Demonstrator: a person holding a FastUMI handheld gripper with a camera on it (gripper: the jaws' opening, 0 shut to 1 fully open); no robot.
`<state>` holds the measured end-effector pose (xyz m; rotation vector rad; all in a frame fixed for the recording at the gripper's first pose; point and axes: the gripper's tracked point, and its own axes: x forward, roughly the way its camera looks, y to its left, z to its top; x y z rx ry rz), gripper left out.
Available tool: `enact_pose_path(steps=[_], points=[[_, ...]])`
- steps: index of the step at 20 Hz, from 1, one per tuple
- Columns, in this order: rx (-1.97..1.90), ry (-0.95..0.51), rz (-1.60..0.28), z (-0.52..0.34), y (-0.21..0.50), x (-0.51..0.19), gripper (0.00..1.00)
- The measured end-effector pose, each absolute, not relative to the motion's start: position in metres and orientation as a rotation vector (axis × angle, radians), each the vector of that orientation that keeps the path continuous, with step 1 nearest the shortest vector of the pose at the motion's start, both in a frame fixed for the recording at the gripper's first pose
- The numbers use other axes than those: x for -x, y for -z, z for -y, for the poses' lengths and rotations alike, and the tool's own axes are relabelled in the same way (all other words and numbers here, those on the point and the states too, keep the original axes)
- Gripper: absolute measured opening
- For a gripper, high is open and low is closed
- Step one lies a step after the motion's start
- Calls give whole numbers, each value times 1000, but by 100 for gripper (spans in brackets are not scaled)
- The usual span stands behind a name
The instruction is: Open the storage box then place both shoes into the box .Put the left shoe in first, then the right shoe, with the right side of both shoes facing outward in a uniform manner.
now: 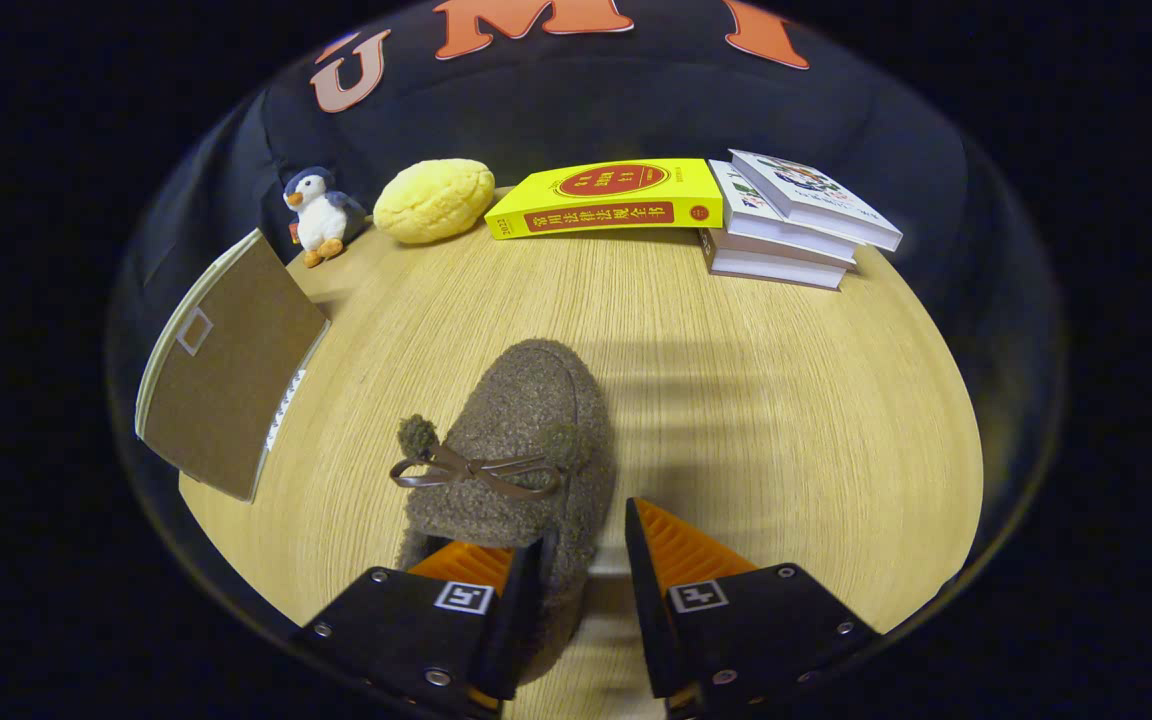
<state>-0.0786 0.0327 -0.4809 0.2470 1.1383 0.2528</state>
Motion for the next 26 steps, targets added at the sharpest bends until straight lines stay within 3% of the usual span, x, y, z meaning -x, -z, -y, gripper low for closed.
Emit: enact_pose_path(steps=[5, 6, 12, 19, 26], points=[[-303, -160, -1160, -28, 479, 74, 18], [-323, -146, -1160, -28, 472, 74, 7], [-359, -132, -1090, -50, 384, 53, 4], [-386, -234, -1006, -145, 279, 25, 4], [-401, -329, -991, -247, 227, 17, 4]])
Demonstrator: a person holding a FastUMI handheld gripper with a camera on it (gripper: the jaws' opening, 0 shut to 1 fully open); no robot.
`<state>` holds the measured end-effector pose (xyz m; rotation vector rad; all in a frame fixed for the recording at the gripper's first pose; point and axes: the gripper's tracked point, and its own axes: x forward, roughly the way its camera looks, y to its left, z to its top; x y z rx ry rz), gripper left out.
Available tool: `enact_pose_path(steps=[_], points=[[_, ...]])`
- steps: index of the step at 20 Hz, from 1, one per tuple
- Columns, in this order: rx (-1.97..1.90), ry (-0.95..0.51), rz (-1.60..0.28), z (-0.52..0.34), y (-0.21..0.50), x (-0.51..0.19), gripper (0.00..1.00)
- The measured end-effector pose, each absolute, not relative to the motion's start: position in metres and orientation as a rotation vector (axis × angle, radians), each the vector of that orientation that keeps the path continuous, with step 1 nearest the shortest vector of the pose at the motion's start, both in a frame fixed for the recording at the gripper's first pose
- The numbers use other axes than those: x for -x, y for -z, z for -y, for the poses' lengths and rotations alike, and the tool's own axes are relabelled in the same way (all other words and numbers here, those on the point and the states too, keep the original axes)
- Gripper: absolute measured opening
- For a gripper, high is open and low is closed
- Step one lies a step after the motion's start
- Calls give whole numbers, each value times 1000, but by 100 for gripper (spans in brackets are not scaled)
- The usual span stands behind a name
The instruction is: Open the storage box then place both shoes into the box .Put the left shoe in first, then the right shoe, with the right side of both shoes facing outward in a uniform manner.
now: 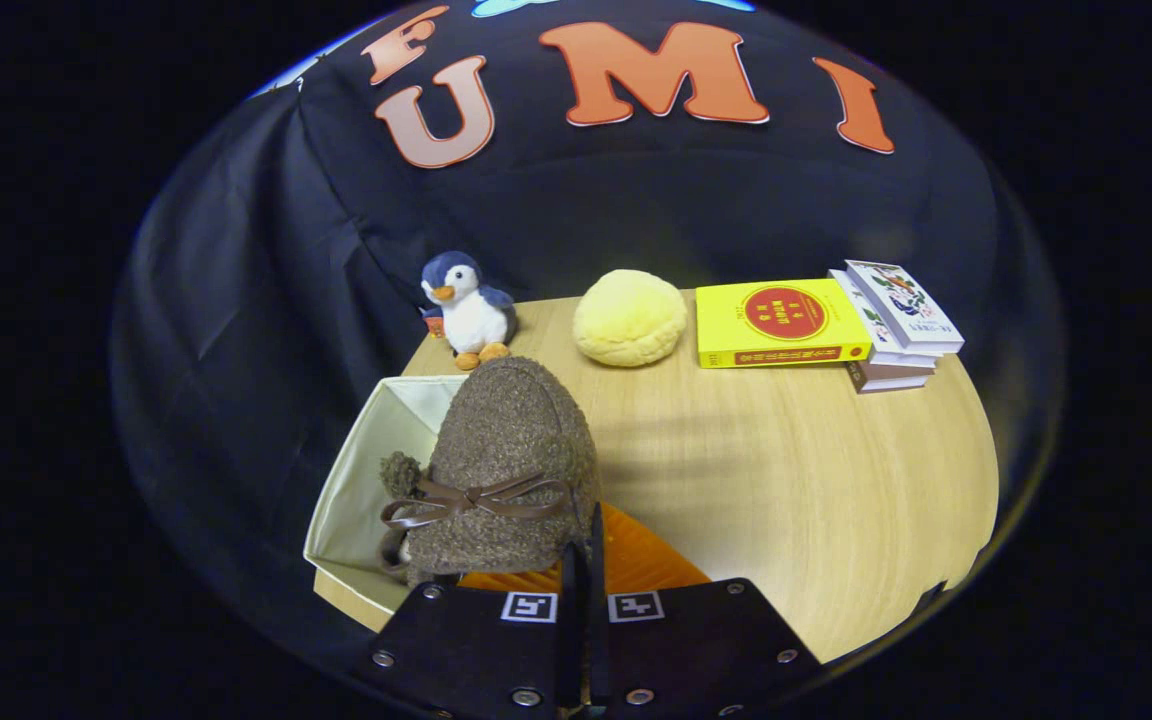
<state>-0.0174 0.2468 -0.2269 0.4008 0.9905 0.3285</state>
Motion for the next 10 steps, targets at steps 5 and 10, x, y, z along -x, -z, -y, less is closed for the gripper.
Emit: enact_pose_path(steps=[5, 10], points=[[-420, -331, -1015, -298, 214, 7, 4], [-377, -311, -1034, -327, 229, -1, 4]])
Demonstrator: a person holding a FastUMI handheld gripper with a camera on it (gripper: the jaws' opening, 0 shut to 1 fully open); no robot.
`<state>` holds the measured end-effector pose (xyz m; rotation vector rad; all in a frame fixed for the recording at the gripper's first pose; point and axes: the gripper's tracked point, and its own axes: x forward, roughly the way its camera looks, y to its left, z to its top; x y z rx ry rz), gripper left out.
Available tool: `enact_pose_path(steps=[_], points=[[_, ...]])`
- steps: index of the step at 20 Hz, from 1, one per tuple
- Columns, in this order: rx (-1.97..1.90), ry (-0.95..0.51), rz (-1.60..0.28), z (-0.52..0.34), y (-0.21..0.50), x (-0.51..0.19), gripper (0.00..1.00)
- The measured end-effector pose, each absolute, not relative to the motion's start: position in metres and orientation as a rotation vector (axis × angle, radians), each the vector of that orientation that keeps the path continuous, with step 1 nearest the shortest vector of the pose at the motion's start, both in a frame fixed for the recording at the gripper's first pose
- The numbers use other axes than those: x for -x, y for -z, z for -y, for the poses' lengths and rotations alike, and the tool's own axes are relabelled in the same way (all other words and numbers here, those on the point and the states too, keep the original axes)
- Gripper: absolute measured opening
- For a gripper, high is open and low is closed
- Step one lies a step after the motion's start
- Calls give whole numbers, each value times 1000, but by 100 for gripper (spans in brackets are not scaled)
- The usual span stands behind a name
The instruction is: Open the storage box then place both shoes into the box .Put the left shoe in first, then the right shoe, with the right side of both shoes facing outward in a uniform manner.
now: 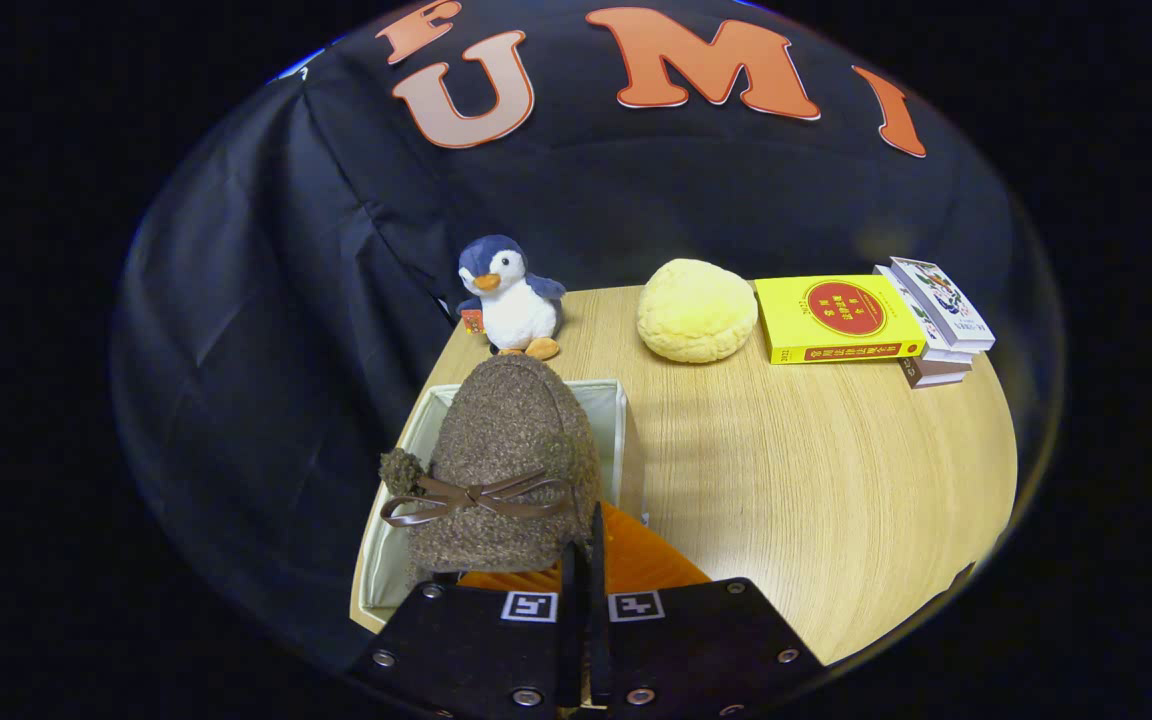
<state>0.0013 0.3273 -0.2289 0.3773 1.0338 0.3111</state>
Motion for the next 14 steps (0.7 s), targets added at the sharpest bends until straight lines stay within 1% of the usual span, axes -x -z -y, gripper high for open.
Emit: enact_pose_path(steps=[1, 3, 5, 6, 8, 9, 10, 14], points=[[-363, -306, -1035, -333, 237, -3, 4], [-343, -306, -1053, -340, 253, 0, 8], [-352, -321, -1051, -348, 250, -1, 16], [-342, -326, -1048, -347, 248, -1, 23], [-339, -342, -1043, -343, 242, 1, 27], [-358, -357, -1029, -343, 234, 1, 30], [-379, -374, -1016, -341, 226, -1, 37], [-389, -408, -913, -312, 184, -15, 53]])
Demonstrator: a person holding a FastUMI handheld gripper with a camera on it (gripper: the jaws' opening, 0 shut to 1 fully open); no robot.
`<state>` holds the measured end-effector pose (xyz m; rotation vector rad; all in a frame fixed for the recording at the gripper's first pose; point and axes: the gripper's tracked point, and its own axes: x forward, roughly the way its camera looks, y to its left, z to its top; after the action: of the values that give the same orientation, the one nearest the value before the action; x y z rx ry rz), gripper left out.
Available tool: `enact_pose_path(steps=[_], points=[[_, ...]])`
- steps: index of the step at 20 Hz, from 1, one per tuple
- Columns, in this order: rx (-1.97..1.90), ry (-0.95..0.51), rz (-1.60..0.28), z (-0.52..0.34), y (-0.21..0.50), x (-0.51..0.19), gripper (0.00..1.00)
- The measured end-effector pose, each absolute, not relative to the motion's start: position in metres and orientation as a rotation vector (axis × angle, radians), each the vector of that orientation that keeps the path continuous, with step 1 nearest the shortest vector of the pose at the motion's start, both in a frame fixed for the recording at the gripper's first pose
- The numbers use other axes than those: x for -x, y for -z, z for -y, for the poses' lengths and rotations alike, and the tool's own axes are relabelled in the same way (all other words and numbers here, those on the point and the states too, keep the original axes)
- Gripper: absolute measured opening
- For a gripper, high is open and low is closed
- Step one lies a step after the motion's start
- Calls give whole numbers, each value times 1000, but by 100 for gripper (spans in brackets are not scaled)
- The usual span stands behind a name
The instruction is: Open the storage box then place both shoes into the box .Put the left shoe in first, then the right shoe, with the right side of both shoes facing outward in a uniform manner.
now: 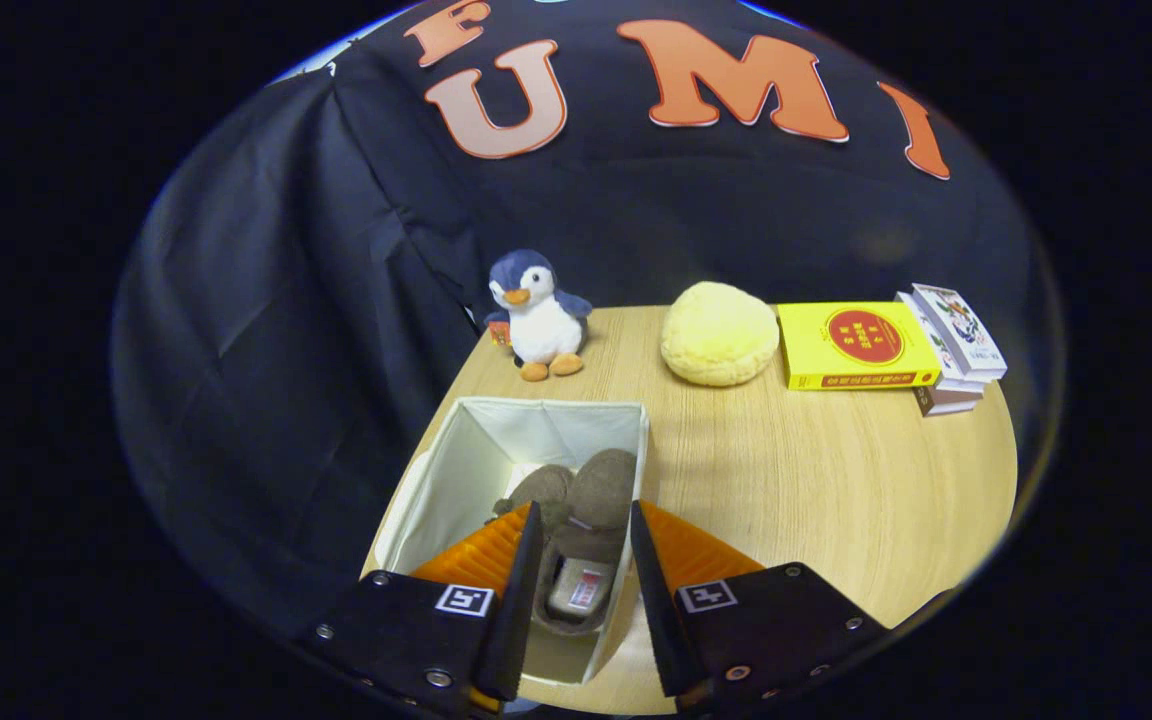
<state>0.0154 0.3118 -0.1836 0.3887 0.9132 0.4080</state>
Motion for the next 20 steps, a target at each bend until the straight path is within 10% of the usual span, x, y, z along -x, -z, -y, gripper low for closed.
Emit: enact_pose_path(steps=[8, 20], points=[[-389, -403, -687, -221, 103, -27, 78], [-262, -146, -282, -26, 32, -36, 89]])
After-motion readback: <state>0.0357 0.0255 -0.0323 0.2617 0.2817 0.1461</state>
